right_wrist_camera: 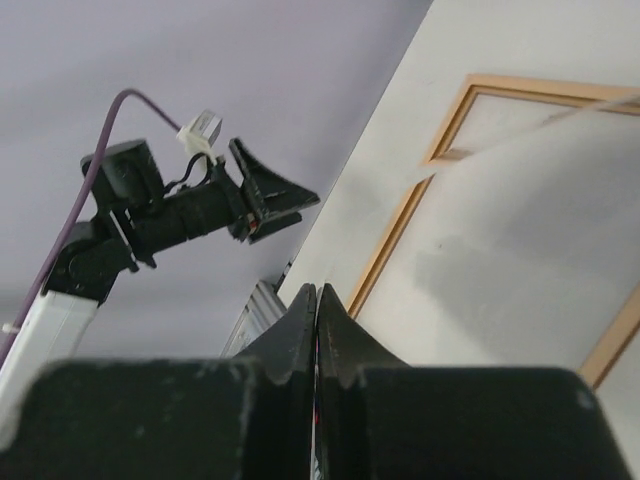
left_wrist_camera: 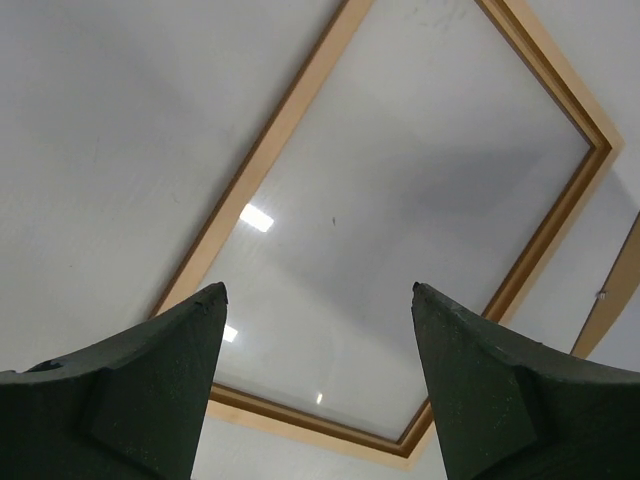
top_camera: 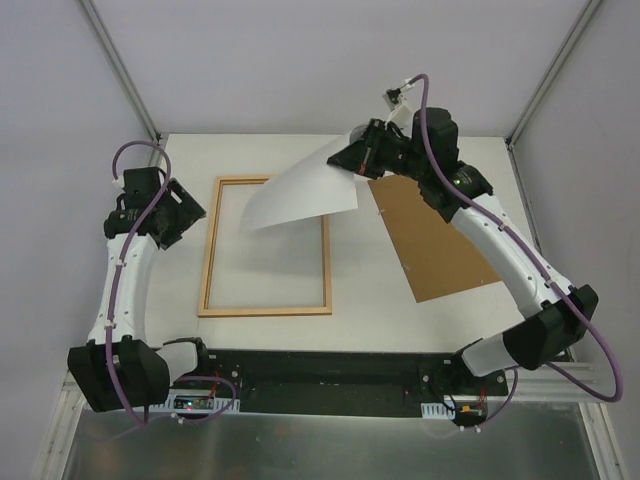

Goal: Put the photo into the frame
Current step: Place the photo on the frame body.

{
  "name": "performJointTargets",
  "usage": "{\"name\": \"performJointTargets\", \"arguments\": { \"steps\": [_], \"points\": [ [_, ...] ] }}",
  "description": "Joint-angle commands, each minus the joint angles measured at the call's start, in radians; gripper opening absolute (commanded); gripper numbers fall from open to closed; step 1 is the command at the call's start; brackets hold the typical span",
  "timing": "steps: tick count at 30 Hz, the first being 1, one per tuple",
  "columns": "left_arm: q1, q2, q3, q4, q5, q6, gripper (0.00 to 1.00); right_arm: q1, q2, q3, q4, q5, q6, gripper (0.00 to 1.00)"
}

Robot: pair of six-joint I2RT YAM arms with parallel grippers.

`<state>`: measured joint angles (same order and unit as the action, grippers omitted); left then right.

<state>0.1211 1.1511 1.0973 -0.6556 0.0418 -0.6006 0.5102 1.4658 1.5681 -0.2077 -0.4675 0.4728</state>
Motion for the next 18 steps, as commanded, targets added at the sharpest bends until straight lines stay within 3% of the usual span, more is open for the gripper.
{"name": "performJointTargets", "arguments": {
  "steps": [1, 6, 10, 18],
  "points": [
    [0.054, -0.001, 0.004, -0.032, -0.064, 0.029, 0.74, 0.057, -0.045, -0.095, 0.187, -0.053, 0.035, 0.01],
    [0.068, 0.050, 0.021, -0.030, -0.099, 0.005, 0.75, 0.068, -0.097, -0.471, 0.462, -0.085, 0.150, 0.01],
    [0.068, 0.100, 0.032, -0.030, -0.106, -0.001, 0.75, 0.086, -0.039, -0.715, 0.683, -0.105, 0.249, 0.01],
    [0.068, 0.249, 0.062, -0.013, -0.082, -0.030, 0.76, 0.126, 0.077, -0.850, 0.843, -0.056, 0.340, 0.01]
  ]
}}
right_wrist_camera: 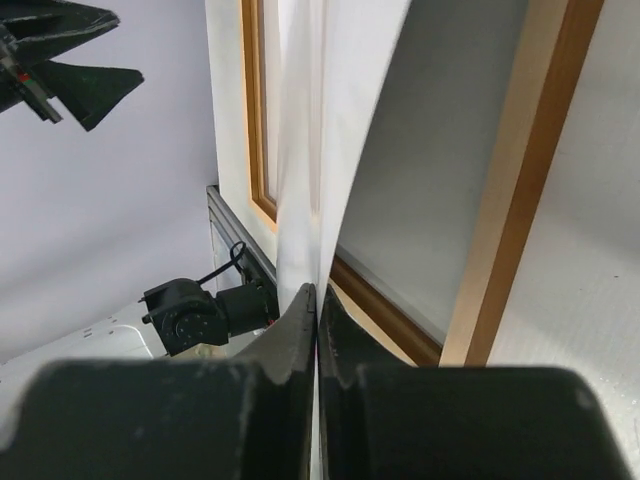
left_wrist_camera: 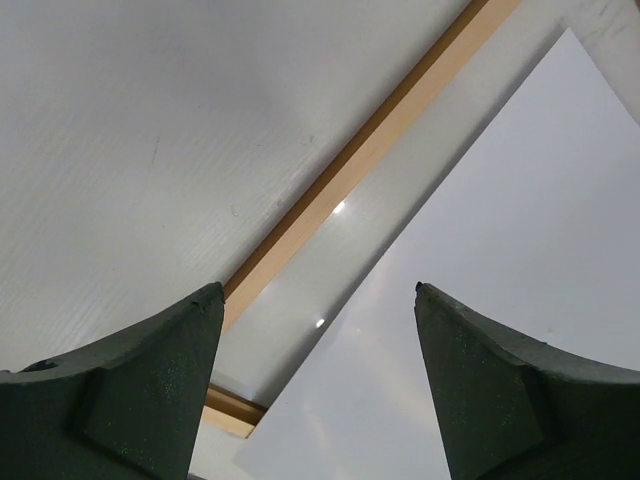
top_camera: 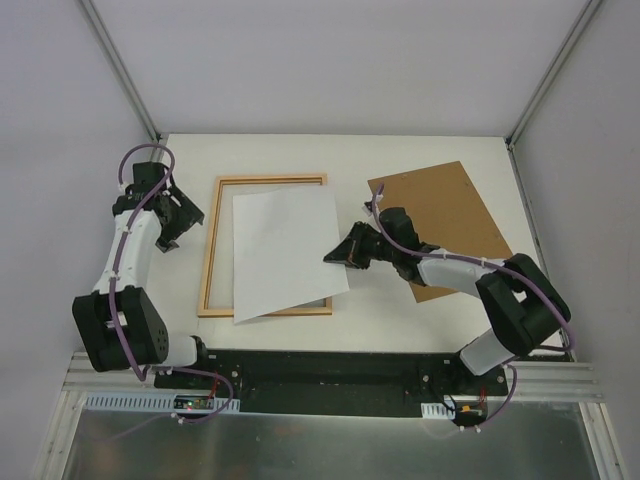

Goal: Put the photo into the frame
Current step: Place the photo on the frame body.

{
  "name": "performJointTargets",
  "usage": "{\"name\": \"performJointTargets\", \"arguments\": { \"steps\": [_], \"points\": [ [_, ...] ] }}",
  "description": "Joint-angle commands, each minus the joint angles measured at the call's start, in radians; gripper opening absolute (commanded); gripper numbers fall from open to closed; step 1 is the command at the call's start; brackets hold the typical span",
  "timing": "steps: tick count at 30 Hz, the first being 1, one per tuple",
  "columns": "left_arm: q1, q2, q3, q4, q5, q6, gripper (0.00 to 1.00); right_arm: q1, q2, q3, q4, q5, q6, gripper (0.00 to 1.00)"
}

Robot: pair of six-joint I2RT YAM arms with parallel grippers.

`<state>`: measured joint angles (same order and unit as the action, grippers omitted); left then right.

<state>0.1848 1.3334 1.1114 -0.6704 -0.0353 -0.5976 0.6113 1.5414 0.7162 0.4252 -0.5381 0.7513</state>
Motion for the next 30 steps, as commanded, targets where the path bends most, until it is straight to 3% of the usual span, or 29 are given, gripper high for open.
{"name": "performJointTargets", "arguments": {
  "steps": [1, 15, 25, 30],
  "points": [
    [0.004, 0.084, 0.054, 0.005, 0.003, -0.040, 0.76, 0.036, 0.008, 0.000, 0.210, 0.029, 0.062, 0.01],
    [0.002, 0.263, 0.102, 0.052, 0.075, -0.059, 0.75, 0.123, 0.174, 0.046, 0.225, 0.199, 0.062, 0.01],
    [0.004, 0.323, 0.128, 0.065, 0.091, -0.061, 0.74, 0.165, 0.180, 0.052, 0.218, 0.351, 0.049, 0.01],
    [0.004, 0.337, 0.143, 0.066, 0.100, -0.062, 0.73, 0.185, 0.215, 0.098, 0.202, 0.356, 0.043, 0.01]
  ]
}}
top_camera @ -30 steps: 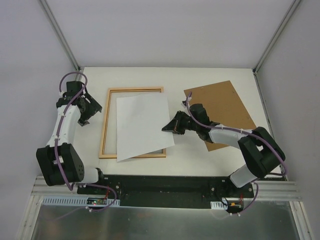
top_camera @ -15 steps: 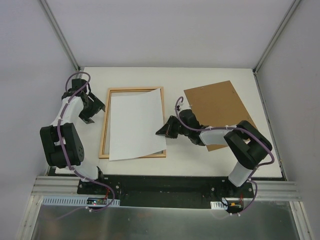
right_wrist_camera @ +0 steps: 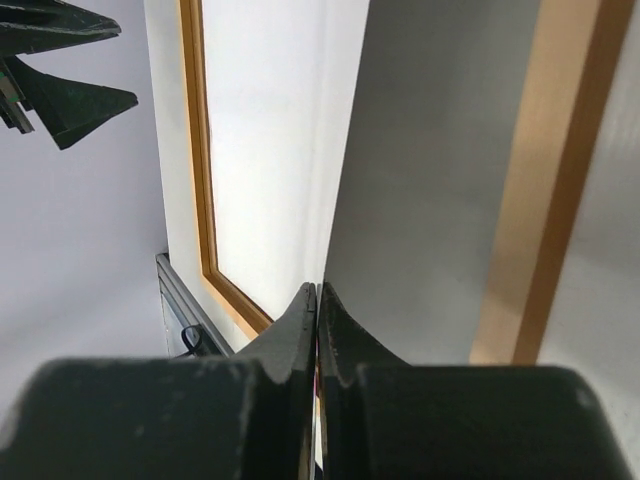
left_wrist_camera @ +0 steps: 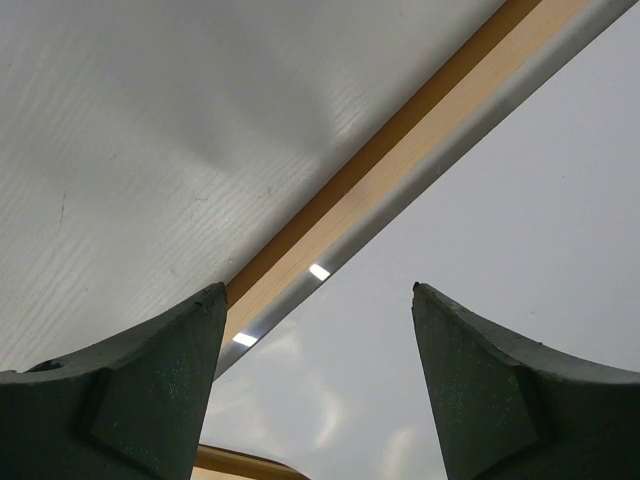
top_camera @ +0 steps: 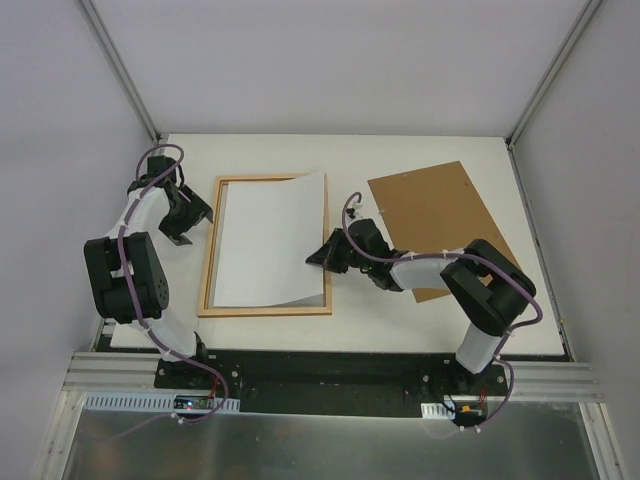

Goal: Put the photo into the frame
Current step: Place the photo on the frame body.

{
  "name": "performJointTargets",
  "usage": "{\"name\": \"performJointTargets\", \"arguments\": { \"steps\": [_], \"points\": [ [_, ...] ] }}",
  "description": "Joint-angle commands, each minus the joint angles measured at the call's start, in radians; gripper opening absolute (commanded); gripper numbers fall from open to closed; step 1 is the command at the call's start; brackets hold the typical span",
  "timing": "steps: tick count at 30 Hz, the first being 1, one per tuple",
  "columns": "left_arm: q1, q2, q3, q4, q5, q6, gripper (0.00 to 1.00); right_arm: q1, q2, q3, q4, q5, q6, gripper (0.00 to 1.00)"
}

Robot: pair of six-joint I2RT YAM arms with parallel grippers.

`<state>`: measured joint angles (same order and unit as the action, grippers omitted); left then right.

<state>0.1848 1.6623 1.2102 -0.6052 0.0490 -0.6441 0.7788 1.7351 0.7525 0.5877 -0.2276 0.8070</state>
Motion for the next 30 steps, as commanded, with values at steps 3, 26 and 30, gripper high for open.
{"name": "performJointTargets", "arguments": {
  "steps": [3, 26, 30],
  "points": [
    [0.005, 0.016, 0.048, -0.001, 0.012, -0.009, 0.73, 0.020, 0.046, 0.099, 0.018, 0.028, -0.031, 0.01],
    [0.004, 0.050, 0.060, -0.001, 0.025, 0.001, 0.73, 0.045, 0.080, 0.180, -0.172, 0.025, -0.114, 0.25],
    [0.004, 0.050, 0.061, -0.002, 0.026, 0.003, 0.73, 0.045, 0.021, 0.182, -0.271, 0.068, -0.167, 0.47]
  ]
}}
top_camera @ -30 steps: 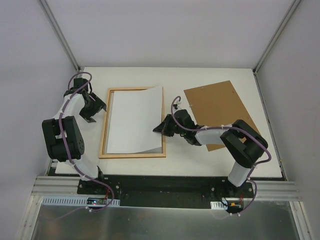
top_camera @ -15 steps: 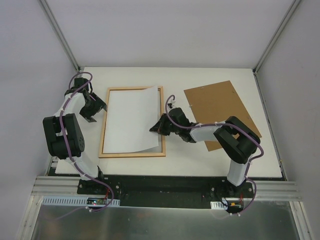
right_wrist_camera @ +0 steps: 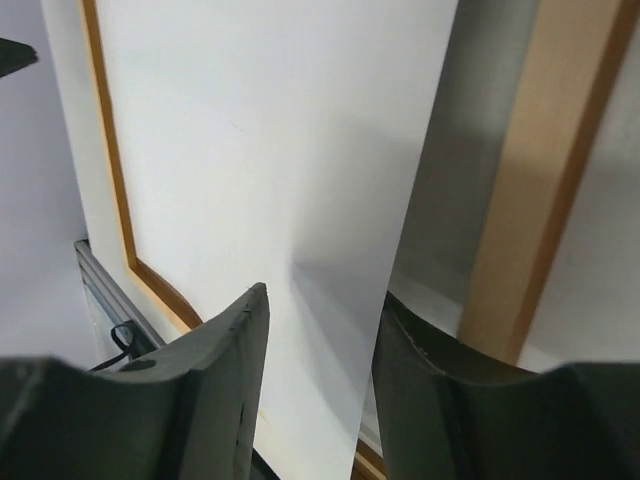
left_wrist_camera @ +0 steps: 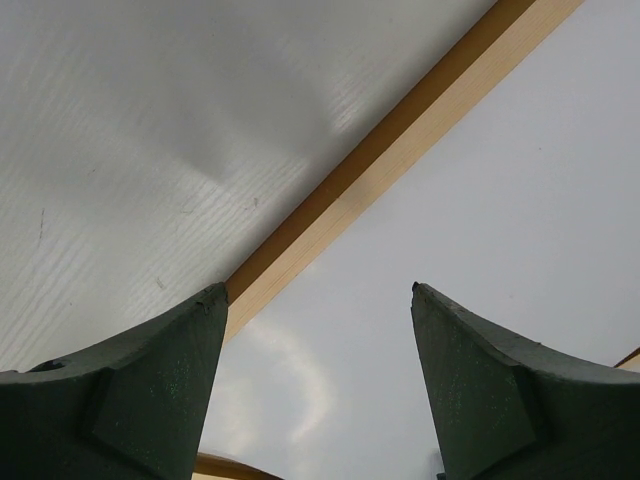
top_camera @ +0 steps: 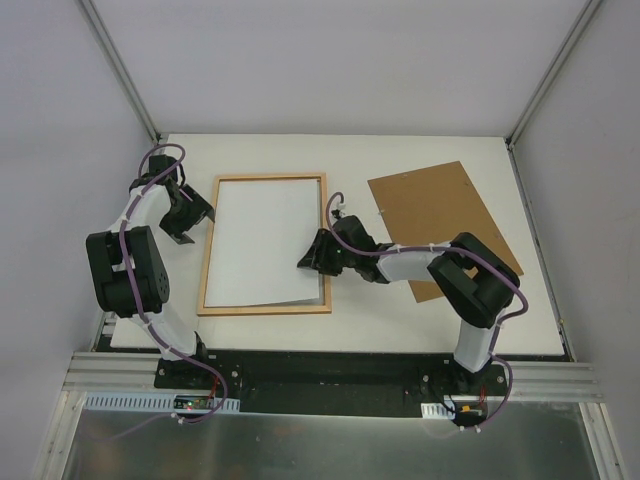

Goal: Put the photo into the frame
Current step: Place the photo on the frame body, then move the frame body to the center of the board.

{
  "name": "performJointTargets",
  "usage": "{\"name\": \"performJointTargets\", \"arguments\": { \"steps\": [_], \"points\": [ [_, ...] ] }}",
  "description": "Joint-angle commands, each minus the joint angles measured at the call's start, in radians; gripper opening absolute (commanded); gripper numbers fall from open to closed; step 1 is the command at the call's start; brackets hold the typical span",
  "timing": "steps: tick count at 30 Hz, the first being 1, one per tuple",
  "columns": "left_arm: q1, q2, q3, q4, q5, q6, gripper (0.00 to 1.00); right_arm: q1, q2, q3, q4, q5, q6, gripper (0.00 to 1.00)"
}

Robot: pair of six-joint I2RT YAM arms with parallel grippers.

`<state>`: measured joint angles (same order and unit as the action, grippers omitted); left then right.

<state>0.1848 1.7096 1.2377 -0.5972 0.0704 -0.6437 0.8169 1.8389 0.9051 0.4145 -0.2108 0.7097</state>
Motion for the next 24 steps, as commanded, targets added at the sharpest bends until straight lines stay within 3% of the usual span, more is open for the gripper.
{"name": "performJointTargets", "arguments": {
  "steps": [1, 11, 15, 24],
  "points": [
    [0.002, 0.004, 0.035, -0.009, 0.003, 0.004, 0.73, 0.005, -0.099, 0.031, -0.133, 0.066, -0.085, 0.49],
    [0.004, 0.068, 0.091, -0.006, -0.017, 0.027, 0.70, -0.050, -0.299, 0.035, -0.506, 0.258, -0.265, 0.57],
    [0.027, 0.064, 0.095, -0.009, -0.046, -0.022, 0.64, -0.091, -0.225, 0.122, -0.594, 0.255, -0.328, 0.56],
    [0.065, 0.151, 0.105, -0.033, -0.109, -0.060, 0.40, -0.096, -0.026, 0.328, -0.675, 0.281, -0.392, 0.56]
  ]
}}
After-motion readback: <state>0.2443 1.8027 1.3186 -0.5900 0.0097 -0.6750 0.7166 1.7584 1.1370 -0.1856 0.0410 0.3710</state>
